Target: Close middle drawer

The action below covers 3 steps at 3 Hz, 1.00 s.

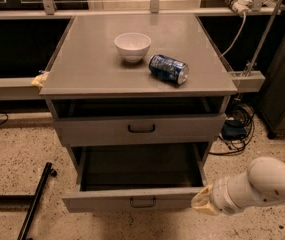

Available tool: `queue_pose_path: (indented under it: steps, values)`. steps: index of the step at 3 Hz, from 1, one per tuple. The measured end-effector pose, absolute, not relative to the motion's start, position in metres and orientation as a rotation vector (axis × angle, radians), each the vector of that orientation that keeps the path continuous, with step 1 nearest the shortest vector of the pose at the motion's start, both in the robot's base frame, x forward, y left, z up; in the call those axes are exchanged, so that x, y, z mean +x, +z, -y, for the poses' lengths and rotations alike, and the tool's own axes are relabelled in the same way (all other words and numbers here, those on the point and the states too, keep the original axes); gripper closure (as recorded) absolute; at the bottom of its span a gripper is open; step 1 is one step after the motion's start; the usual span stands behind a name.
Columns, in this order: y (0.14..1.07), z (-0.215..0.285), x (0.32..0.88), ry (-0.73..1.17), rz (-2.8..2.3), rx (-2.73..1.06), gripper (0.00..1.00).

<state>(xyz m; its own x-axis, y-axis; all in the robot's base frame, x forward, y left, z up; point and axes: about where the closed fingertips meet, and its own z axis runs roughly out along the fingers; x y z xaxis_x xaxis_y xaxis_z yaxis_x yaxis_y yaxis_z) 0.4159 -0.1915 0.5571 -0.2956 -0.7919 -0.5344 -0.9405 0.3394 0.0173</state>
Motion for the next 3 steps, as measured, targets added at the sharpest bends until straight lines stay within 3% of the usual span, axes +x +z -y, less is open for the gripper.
queue_pose_path:
  steps: [2,3]
  values:
    - [0.44,0.184,0.443,0.637,-2.109,-1.492,1.0]
    - [0.429,0.18,0.439,0.664,-2.113,-1.484,1.0]
